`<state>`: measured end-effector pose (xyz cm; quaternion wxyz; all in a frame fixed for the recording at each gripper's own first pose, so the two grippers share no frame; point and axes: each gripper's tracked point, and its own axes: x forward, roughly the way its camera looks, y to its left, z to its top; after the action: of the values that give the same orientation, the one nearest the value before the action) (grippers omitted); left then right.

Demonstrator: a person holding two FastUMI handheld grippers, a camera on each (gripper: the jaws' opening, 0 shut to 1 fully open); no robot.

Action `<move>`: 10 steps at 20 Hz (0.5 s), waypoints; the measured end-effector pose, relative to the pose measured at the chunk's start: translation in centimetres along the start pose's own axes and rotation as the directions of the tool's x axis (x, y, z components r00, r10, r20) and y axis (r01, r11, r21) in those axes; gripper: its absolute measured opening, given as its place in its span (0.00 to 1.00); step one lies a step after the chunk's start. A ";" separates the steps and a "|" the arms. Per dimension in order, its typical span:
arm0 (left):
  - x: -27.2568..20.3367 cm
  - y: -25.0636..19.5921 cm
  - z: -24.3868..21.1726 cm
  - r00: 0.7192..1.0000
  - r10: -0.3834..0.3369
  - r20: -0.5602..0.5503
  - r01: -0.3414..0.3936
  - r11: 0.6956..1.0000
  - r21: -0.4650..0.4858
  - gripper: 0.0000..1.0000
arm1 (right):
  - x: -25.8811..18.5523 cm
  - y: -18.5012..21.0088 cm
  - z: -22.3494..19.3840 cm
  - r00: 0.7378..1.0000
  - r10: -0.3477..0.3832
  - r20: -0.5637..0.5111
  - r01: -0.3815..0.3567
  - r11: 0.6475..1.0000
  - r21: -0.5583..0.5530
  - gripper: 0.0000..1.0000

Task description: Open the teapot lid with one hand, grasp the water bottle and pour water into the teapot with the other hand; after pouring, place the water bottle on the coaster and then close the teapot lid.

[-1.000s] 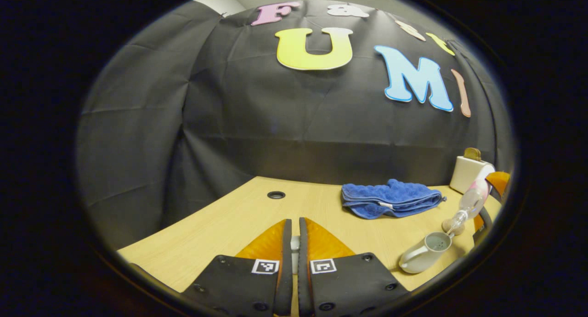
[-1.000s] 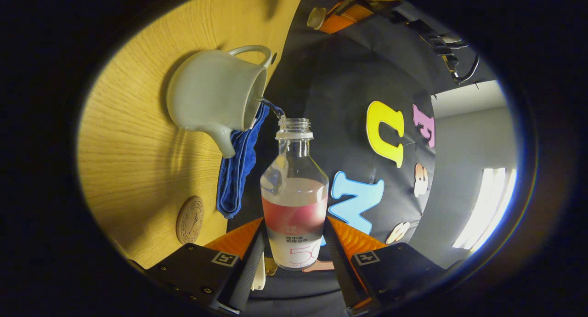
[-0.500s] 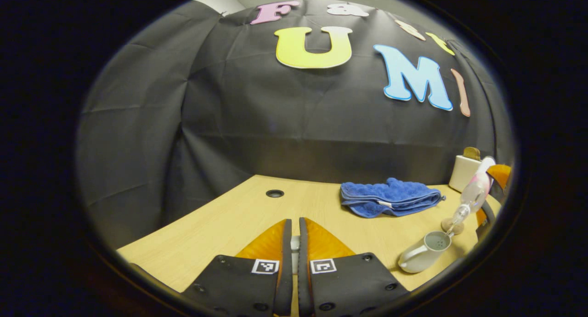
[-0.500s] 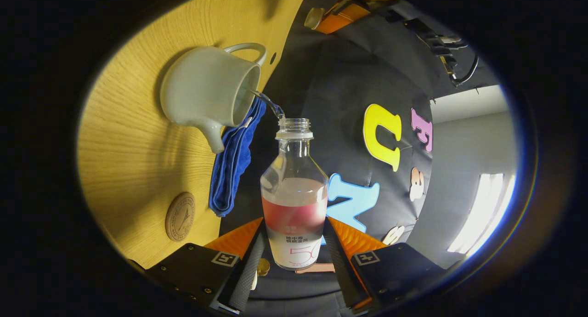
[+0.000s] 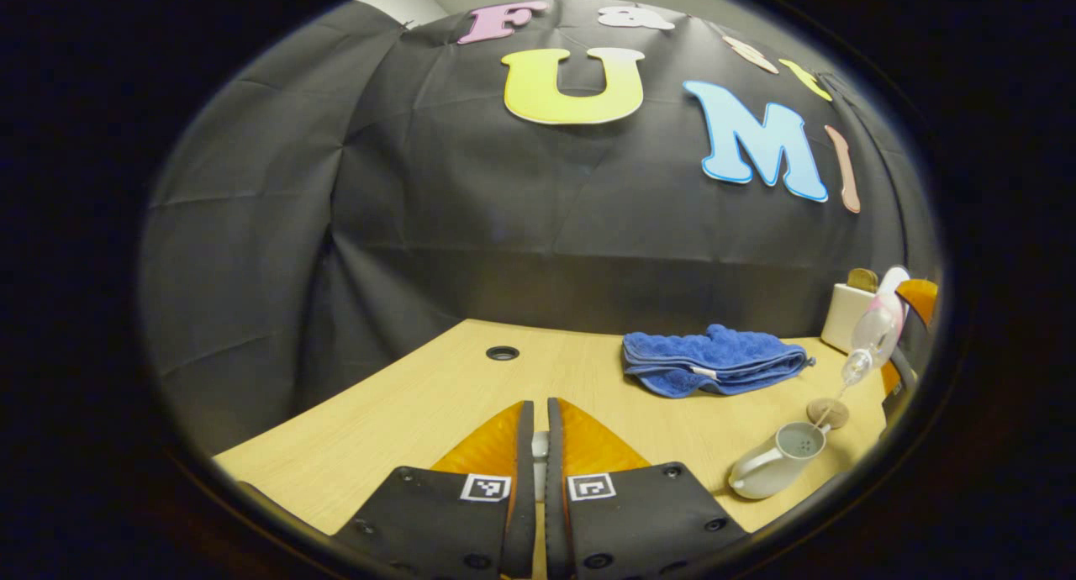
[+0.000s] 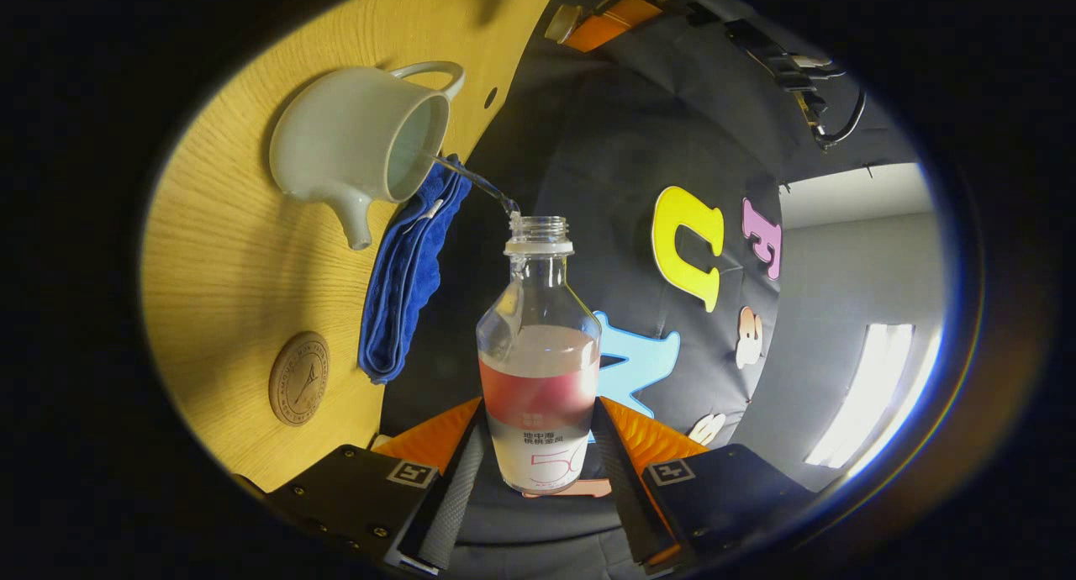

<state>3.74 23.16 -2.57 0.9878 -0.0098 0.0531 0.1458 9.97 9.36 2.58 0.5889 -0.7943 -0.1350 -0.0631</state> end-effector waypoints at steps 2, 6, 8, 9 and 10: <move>-0.1 -0.1 0.0 1.000 -0.001 -0.002 0.001 1.000 0.000 0.12 | 0.1 -0.2 -0.1 1.000 -0.006 0.004 0.007 1.000 -0.008 0.75; -0.1 0.0 0.0 1.000 -0.002 -0.002 0.002 1.000 0.000 0.11 | 0.3 -0.6 -0.3 1.000 -0.016 0.008 0.016 1.000 -0.026 0.75; -0.1 -0.1 0.0 1.000 -0.003 -0.004 0.003 1.000 -0.001 0.11 | 0.5 -0.9 -0.3 1.000 -0.021 0.010 0.021 0.999 -0.034 0.75; -0.1 -0.1 0.0 1.000 -0.004 -0.004 0.004 1.000 -0.001 0.11 | 0.4 -1.0 -0.3 1.000 -0.022 0.014 0.023 0.999 -0.040 0.75; -0.1 -0.1 0.0 1.000 -0.005 -0.005 0.005 1.000 0.000 0.11 | 0.4 -1.0 -0.2 1.000 -0.024 0.018 0.024 0.999 -0.046 0.75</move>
<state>3.65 23.02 -2.55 0.9880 -0.0104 0.0557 0.1436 10.04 9.52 3.69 0.5683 -0.8067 -0.1480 -0.0665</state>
